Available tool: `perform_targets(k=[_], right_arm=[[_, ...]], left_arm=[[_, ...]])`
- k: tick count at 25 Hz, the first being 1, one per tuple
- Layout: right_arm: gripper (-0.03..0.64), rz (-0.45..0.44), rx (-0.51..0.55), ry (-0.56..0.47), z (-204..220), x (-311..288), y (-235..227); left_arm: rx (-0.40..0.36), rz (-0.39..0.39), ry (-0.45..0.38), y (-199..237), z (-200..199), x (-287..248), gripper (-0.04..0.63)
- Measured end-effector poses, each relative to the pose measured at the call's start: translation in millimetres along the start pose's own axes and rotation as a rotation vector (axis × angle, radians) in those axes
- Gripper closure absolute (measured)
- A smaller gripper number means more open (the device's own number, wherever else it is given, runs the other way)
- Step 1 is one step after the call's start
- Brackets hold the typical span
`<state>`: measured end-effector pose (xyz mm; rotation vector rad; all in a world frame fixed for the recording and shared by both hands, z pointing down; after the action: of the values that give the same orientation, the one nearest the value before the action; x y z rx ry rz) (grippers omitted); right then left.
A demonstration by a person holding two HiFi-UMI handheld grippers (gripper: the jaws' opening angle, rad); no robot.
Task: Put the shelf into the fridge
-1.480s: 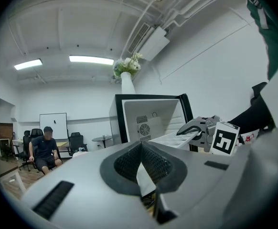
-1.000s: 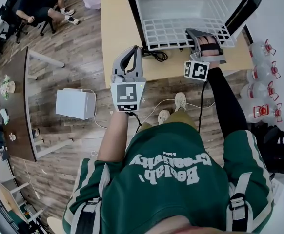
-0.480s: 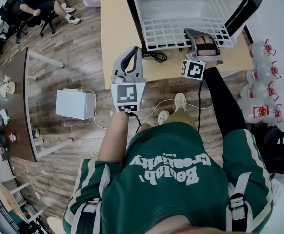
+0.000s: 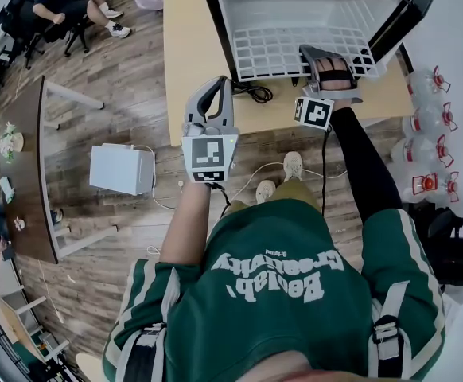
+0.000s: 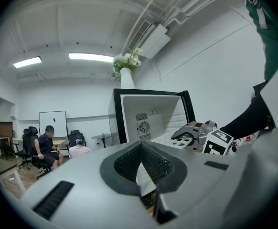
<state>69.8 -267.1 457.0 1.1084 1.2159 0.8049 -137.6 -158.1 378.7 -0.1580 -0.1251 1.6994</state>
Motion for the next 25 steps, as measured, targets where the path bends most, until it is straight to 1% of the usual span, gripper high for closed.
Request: perform_targets(k=[7, 25], right_arm=[[0.584, 0.017, -0.018, -0.012, 2, -7, 1], [0.584, -0.004, -0.042, -0.010, 2, -29, -6]], left_arm=[[0.002, 0.001, 0.012, -2, 3, -7, 0.595], [0.024, 0.000, 0.017, 1, 7, -19, 0.595]])
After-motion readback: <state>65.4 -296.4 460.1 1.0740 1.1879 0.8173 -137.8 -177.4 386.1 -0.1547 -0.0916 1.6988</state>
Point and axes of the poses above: the fingertips, and each gripper's own axes: x backward along the fingers, y to its left, z out of its underside, the point moved 8 cm from there along x, backward along the fingers, and after that the axes turned 12 degrees about -z, right-handed, at the moved point
